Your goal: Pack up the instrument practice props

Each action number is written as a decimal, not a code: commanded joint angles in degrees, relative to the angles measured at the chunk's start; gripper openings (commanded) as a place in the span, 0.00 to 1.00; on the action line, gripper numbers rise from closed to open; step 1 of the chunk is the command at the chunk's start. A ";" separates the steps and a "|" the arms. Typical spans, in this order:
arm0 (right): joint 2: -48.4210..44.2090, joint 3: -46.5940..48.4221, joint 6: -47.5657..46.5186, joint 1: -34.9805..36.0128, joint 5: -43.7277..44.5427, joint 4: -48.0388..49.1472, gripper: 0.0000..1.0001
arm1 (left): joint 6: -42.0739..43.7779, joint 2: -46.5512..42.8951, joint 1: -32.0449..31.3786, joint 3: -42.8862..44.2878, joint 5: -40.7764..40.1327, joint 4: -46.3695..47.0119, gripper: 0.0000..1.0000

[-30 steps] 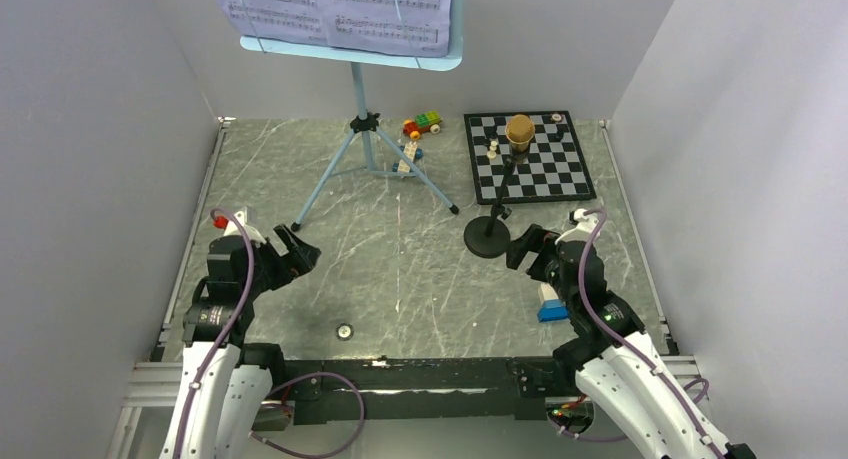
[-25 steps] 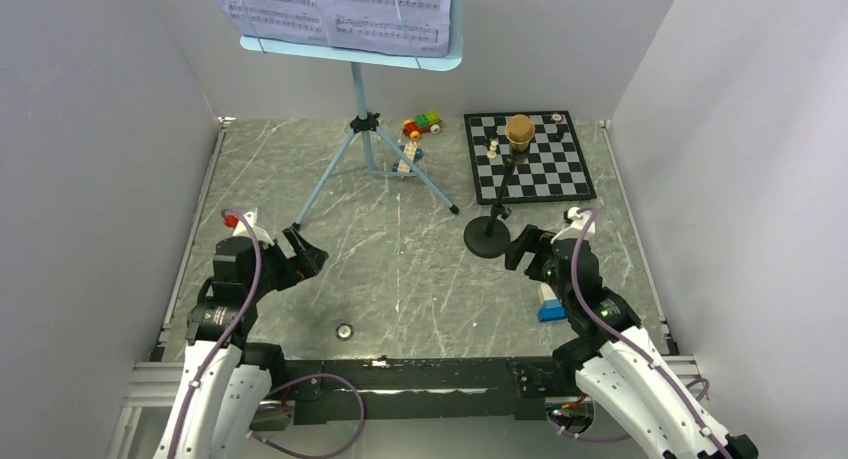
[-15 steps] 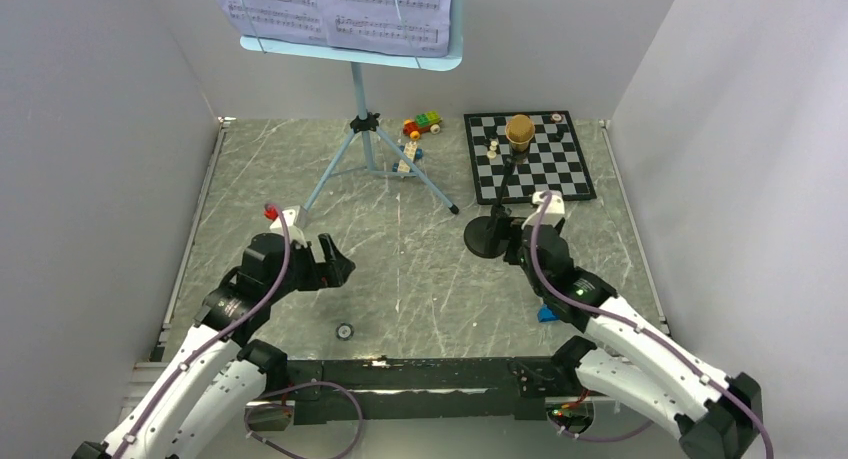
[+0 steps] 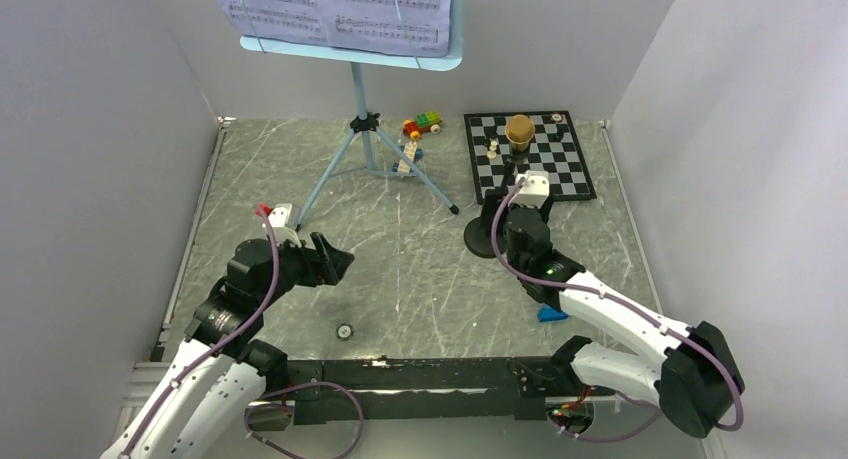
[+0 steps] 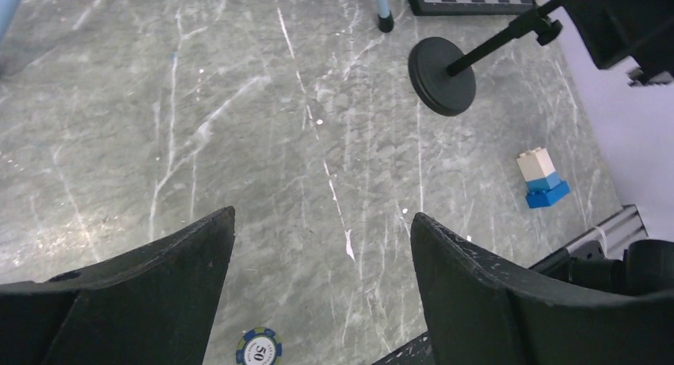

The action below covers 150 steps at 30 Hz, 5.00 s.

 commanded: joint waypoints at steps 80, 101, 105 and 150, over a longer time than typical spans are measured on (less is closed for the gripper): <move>18.03 13.44 -7.53 37.31 11.27 24.41 0.00 | 4.80 -15.27 -0.39 -3.98 0.46 12.03 0.85; 23.38 14.76 11.12 36.59 20.11 9.45 0.00 | 3.34 -10.78 -0.38 -4.50 -1.40 13.28 0.85; 24.01 15.24 11.25 36.58 19.03 6.95 0.14 | 3.63 -11.23 -0.38 -5.07 -1.51 12.99 0.86; -20.35 -1.72 16.95 26.26 -11.28 -24.36 0.90 | 18.21 1.16 -16.64 -4.33 -0.40 30.39 0.99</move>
